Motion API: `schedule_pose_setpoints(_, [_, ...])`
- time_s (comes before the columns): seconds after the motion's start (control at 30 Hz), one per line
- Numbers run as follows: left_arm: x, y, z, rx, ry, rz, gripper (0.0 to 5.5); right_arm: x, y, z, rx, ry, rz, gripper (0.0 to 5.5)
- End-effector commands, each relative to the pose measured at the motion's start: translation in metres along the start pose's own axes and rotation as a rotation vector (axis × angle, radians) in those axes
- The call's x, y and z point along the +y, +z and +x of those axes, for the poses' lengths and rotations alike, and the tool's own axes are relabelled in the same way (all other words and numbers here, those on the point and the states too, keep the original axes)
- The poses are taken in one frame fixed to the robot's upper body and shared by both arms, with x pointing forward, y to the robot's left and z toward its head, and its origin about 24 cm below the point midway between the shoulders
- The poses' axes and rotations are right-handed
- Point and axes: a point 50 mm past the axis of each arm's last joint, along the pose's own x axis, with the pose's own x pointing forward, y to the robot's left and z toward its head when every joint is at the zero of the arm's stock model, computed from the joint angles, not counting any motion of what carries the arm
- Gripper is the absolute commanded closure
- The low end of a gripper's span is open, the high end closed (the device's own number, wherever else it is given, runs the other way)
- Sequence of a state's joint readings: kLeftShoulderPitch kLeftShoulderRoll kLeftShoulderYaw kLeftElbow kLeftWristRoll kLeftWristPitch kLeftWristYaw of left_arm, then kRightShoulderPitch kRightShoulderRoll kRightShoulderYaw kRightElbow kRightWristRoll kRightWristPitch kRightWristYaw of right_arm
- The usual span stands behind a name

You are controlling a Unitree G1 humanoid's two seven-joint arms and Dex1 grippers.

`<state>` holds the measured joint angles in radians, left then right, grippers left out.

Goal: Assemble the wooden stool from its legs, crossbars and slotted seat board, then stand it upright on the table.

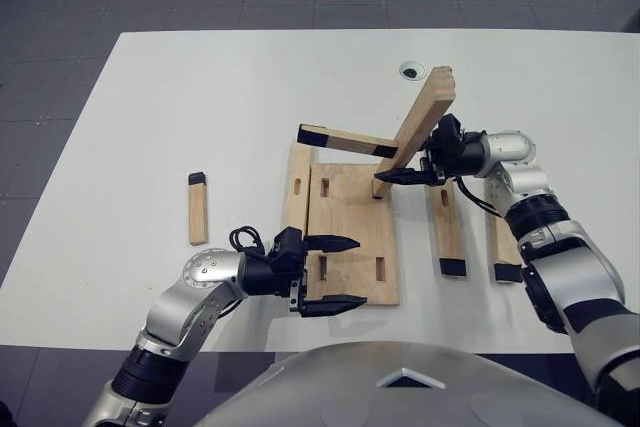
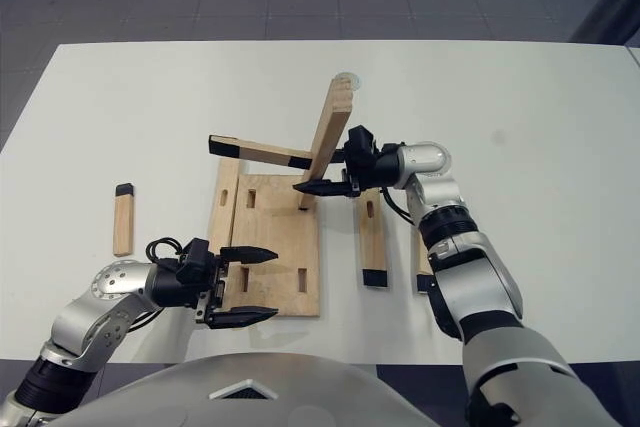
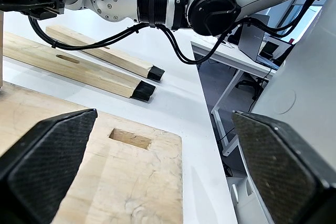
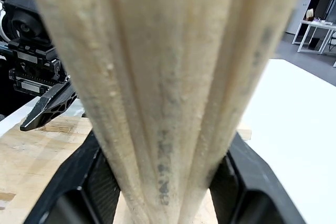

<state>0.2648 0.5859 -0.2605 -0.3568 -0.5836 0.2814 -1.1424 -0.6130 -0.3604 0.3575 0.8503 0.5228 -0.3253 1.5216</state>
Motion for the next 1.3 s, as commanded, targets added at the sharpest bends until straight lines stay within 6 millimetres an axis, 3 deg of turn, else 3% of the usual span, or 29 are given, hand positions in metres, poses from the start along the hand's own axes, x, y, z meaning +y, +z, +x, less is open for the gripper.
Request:
schedule_pose_setpoints(0.03, [0.005,0.003,-0.002,0.009,0.059,0.020,0.76,0.107,-0.126,-0.027,0.570,0.143,0.458,3.47])
schedule_pose_setpoints(0.2, [0.005,0.003,-0.002,0.013,0.059,0.020,0.76,0.086,-0.126,-0.026,0.545,-0.035,0.736,3.47])
schedule_pose_setpoints(0.37, [0.005,0.004,0.000,0.013,0.056,0.019,0.76,0.090,-0.132,-0.023,0.566,-0.044,0.884,3.47])
schedule_pose_setpoints(0.6, [0.005,0.004,0.001,0.009,0.056,0.020,0.76,0.098,-0.134,-0.025,0.575,0.008,0.797,3.47])
schedule_pose_setpoints(0.83, [0.007,0.004,0.000,0.011,0.064,0.019,0.76,0.109,-0.144,-0.028,0.631,-0.015,0.898,3.47])
schedule_pose_setpoints(1.07, [0.006,0.004,0.001,0.009,0.067,0.021,0.76,0.129,-0.152,-0.028,0.691,0.095,0.787,3.47])
schedule_pose_setpoints(1.3, [0.007,0.004,0.000,0.009,0.072,0.024,0.76,0.124,-0.152,-0.022,0.671,0.053,0.712,3.47])
